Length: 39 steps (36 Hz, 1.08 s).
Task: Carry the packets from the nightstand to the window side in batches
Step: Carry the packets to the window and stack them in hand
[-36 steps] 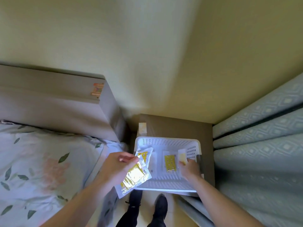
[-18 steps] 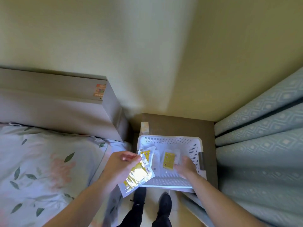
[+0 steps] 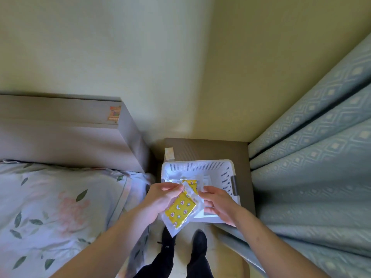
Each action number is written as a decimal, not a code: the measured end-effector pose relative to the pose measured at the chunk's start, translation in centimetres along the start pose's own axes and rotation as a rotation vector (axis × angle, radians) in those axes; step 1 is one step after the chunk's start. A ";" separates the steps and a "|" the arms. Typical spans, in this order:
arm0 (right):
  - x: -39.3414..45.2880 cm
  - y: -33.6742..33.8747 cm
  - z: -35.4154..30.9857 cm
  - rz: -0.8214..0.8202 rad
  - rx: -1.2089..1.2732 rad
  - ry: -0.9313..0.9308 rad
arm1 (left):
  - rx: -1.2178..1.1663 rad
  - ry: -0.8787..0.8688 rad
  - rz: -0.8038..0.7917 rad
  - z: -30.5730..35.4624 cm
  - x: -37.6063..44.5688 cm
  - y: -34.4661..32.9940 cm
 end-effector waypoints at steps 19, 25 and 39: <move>8.4 6.6 -1.2 0.513 -0.509 0.098 | -0.069 0.054 0.345 -5.0 2.6 4.9; 11.3 6.4 -0.4 0.531 -0.575 0.032 | -0.055 0.028 0.368 -4.9 3.9 4.5; 8.7 7.7 0.3 0.477 -0.678 0.004 | 0.196 -0.030 0.307 -1.2 8.2 -1.3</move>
Point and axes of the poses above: each hand's wrist, its own x-axis towards the middle knuckle, its own y-axis out of the back of the hand, z = x × y, the point moved 7 cm from there along x, towards the middle knuckle, and after that the axes turned 8 degrees about x, right-handed, at the moved point
